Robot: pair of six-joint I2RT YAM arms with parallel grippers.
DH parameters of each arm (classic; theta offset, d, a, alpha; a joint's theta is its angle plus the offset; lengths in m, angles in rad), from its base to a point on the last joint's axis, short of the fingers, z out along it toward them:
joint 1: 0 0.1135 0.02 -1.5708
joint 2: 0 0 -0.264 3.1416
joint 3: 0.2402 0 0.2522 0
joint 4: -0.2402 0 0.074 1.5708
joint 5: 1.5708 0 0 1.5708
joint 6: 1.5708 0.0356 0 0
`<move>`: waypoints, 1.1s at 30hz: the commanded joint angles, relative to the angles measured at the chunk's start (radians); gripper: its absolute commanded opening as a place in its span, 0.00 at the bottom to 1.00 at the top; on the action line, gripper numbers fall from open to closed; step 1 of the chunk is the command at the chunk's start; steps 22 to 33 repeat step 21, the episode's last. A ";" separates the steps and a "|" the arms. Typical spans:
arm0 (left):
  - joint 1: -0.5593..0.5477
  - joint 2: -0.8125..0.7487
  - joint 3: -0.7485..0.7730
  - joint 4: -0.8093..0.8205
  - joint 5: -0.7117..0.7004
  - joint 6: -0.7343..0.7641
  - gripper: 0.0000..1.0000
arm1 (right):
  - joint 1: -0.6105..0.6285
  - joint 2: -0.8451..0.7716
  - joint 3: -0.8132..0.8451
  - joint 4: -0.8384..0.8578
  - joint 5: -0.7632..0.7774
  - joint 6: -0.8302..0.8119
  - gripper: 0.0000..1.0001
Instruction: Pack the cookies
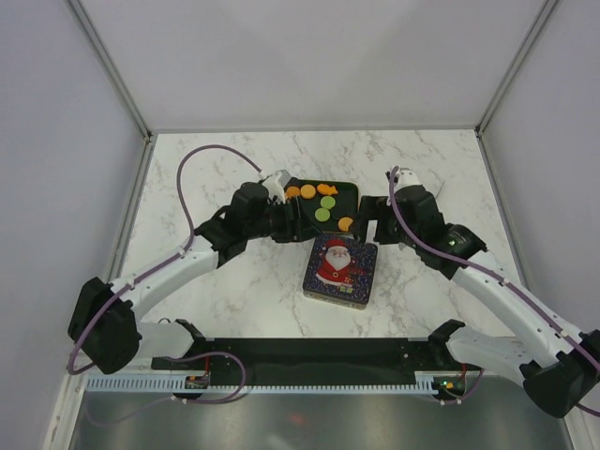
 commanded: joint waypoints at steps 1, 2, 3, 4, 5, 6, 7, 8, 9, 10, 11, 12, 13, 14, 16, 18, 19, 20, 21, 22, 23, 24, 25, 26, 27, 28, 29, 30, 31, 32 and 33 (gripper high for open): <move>0.007 -0.077 0.075 -0.139 -0.041 0.123 0.67 | -0.004 -0.040 0.090 -0.009 0.095 -0.030 0.98; 0.009 -0.091 0.081 -0.155 -0.048 0.134 0.68 | -0.004 -0.049 0.116 -0.011 0.116 -0.038 0.98; 0.010 -0.123 0.087 -0.187 -0.055 0.142 0.68 | -0.004 -0.054 0.125 -0.012 0.146 -0.042 0.98; 0.010 -0.138 0.092 -0.201 -0.067 0.159 0.68 | -0.005 -0.060 0.134 -0.012 0.163 -0.047 0.98; 0.012 -0.152 0.093 -0.214 -0.075 0.166 0.68 | -0.002 -0.067 0.148 -0.014 0.178 -0.050 0.98; 0.014 -0.181 0.093 -0.228 -0.081 0.174 0.69 | -0.004 -0.071 0.153 -0.015 0.192 -0.053 0.98; 0.014 -0.192 0.092 -0.249 -0.090 0.185 0.69 | -0.005 -0.072 0.157 -0.020 0.222 -0.053 0.98; 0.015 -0.204 0.090 -0.260 -0.097 0.189 0.69 | -0.004 -0.077 0.164 -0.022 0.227 -0.053 0.98; 0.017 -0.223 0.089 -0.268 -0.101 0.194 0.69 | -0.004 -0.078 0.165 -0.022 0.235 -0.053 0.98; 0.017 -0.231 0.084 -0.280 -0.100 0.202 0.69 | -0.005 -0.081 0.161 -0.023 0.239 -0.052 0.98; 0.020 -0.235 0.081 -0.283 -0.101 0.206 0.69 | -0.004 -0.084 0.158 -0.023 0.245 -0.050 0.98; 0.018 -0.241 0.079 -0.286 -0.103 0.206 0.69 | -0.004 -0.087 0.154 -0.023 0.247 -0.045 0.98; 0.018 -0.249 0.078 -0.289 -0.103 0.209 0.69 | -0.004 -0.092 0.145 -0.019 0.250 -0.044 0.98; 0.020 -0.249 0.079 -0.291 -0.103 0.209 0.69 | -0.005 -0.098 0.142 -0.014 0.246 -0.044 0.98; 0.020 -0.252 0.081 -0.294 -0.100 0.212 0.70 | -0.004 -0.100 0.133 -0.008 0.244 -0.042 0.98; 0.020 -0.249 0.084 -0.294 -0.094 0.217 0.70 | -0.004 -0.104 0.125 0.000 0.250 -0.044 0.98; 0.020 -0.248 0.087 -0.294 -0.092 0.220 0.70 | -0.004 -0.106 0.119 0.009 0.250 -0.042 0.98; 0.020 -0.249 0.085 -0.295 -0.091 0.220 0.70 | -0.002 -0.112 0.118 0.015 0.253 -0.044 0.98; 0.020 -0.248 0.085 -0.295 -0.085 0.225 0.70 | -0.004 -0.115 0.115 0.021 0.264 -0.042 0.98; 0.020 -0.248 0.085 -0.295 -0.085 0.225 0.70 | -0.004 -0.115 0.115 0.021 0.264 -0.042 0.98; 0.020 -0.248 0.085 -0.295 -0.085 0.225 0.70 | -0.004 -0.115 0.115 0.021 0.264 -0.042 0.98; 0.020 -0.248 0.085 -0.295 -0.085 0.225 0.70 | -0.004 -0.115 0.115 0.021 0.264 -0.042 0.98; 0.020 -0.248 0.085 -0.295 -0.085 0.225 0.70 | -0.004 -0.115 0.115 0.021 0.264 -0.042 0.98; 0.020 -0.248 0.085 -0.295 -0.085 0.225 0.70 | -0.004 -0.115 0.115 0.021 0.264 -0.042 0.98; 0.020 -0.248 0.085 -0.295 -0.085 0.225 0.70 | -0.004 -0.115 0.115 0.021 0.264 -0.042 0.98; 0.020 -0.248 0.085 -0.295 -0.085 0.225 0.70 | -0.004 -0.115 0.115 0.021 0.264 -0.042 0.98; 0.020 -0.248 0.085 -0.295 -0.085 0.225 0.70 | -0.004 -0.115 0.115 0.021 0.264 -0.042 0.98; 0.020 -0.248 0.085 -0.295 -0.085 0.225 0.70 | -0.004 -0.115 0.115 0.021 0.264 -0.042 0.98; 0.020 -0.248 0.085 -0.295 -0.085 0.225 0.70 | -0.004 -0.115 0.115 0.021 0.264 -0.042 0.98; 0.020 -0.248 0.085 -0.295 -0.085 0.225 0.70 | -0.004 -0.115 0.115 0.021 0.264 -0.042 0.98; 0.020 -0.248 0.085 -0.295 -0.085 0.225 0.70 | -0.004 -0.115 0.115 0.021 0.264 -0.042 0.98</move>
